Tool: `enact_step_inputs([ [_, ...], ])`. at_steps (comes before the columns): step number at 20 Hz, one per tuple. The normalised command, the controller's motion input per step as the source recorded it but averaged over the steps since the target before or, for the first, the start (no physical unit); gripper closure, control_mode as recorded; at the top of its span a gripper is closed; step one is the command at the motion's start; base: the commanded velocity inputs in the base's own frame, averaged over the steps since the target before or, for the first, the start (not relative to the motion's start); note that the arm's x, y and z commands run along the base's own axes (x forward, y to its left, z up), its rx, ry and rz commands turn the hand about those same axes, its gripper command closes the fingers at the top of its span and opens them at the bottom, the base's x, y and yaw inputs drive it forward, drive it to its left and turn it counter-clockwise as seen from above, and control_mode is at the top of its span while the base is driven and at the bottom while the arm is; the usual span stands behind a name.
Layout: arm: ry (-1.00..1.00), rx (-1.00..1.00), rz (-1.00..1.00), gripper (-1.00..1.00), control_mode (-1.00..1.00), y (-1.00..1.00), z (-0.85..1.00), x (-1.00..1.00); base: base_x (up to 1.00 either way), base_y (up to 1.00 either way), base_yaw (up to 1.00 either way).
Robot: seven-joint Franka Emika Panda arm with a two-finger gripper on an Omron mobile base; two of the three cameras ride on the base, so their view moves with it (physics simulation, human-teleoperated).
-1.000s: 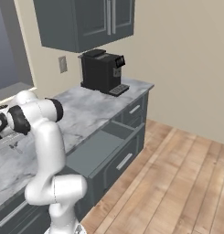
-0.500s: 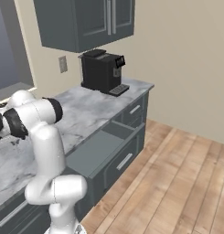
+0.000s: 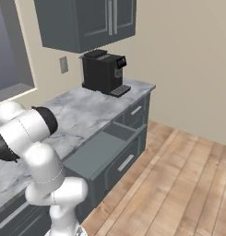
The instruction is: Organize the utensils by type. Pick up the wooden spoons from the counter and place them in the open cabinet. Then pick up the metallic utensils from the counter and place them in the open drawer.
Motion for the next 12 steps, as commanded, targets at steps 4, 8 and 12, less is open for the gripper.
enact_step_inputs([
  [4, -0.21, 0.23, -0.59, 1.00, -1.00, -0.25, 0.63, -0.09, 0.00, 0.00, 0.00],
  [8, -0.10, 0.20, -0.55, 1.00, -1.00, -0.45, 0.73, -0.23, 0.00, 0.00, 0.00],
  [12, 0.00, 0.15, -0.39, 1.00, -1.00, -0.78, 0.83, -0.10, 0.00, 0.00, 0.00],
])
